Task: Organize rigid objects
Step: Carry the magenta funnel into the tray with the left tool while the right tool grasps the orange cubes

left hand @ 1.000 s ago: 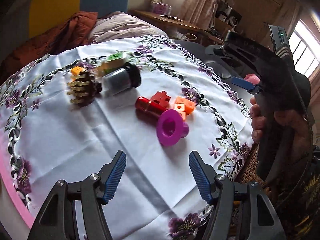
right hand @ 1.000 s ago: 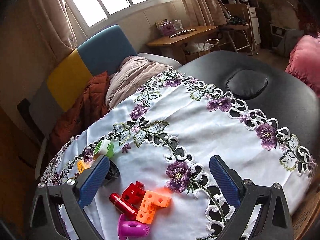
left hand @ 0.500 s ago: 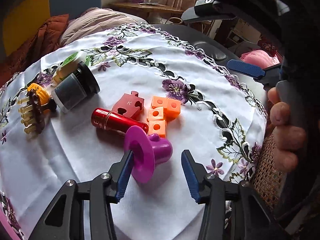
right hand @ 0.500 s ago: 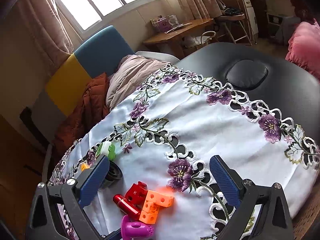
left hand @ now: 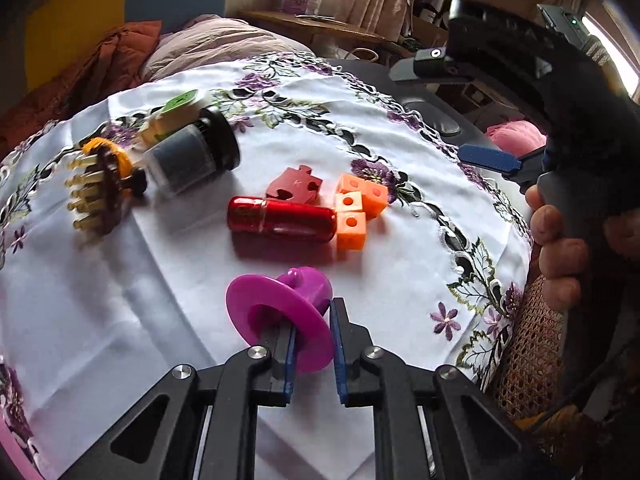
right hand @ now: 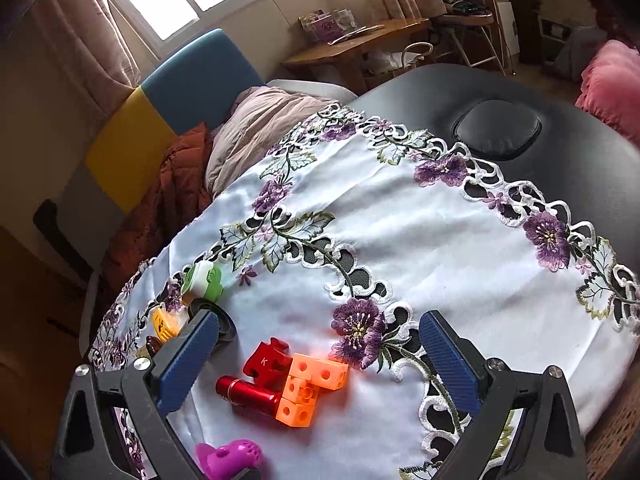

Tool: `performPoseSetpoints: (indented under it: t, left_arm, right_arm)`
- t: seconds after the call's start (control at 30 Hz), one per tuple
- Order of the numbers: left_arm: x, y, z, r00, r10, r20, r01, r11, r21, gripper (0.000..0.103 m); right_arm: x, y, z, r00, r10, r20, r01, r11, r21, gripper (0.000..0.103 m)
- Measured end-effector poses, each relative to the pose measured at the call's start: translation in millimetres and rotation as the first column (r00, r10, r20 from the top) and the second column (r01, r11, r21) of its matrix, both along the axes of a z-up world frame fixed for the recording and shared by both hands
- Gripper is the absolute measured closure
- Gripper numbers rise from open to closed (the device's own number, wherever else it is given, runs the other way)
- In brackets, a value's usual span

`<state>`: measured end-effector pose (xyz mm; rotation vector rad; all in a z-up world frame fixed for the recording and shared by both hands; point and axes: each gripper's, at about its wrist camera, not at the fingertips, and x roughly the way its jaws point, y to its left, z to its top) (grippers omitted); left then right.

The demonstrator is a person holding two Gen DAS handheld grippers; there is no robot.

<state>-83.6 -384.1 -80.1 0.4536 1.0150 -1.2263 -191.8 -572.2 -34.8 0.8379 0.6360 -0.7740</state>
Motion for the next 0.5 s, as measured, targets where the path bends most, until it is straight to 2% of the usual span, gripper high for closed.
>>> performPoseSetpoints:
  t: [0.17, 0.23, 0.43, 0.47, 0.5]
  left_arm:
    - [16, 36, 5, 0.997, 0.076, -0.003, -0.076, 0.997, -0.012, 0.089]
    - [21, 49, 7, 0.995, 0.103, -0.005, -0.103, 0.994, -0.02, 0.089]
    - [30, 78, 13, 0.987, 0.159, -0.019, -0.16, 0.986, -0.044, 0.089]
    - [31, 81, 14, 0.986, 0.165, -0.019, -0.166, 0.985, -0.048, 0.089]
    - [31, 85, 15, 0.985, 0.169, -0.02, -0.17, 0.984, -0.052, 0.089]
  right_arm:
    - [16, 6, -11, 0.995, 0.069, -0.07, -0.067, 0.997, 0.028, 0.002]
    - [19, 8, -13, 0.992, 0.089, -0.085, -0.087, 0.996, 0.035, 0.006]
    - [28, 13, -23, 0.979, 0.131, -0.16, -0.121, 0.99, 0.068, 0.027]
    - [30, 14, -25, 0.975, 0.14, -0.173, -0.129, 0.989, 0.078, 0.033]
    - [33, 15, -28, 0.97, 0.157, -0.183, -0.142, 0.985, 0.093, 0.034]
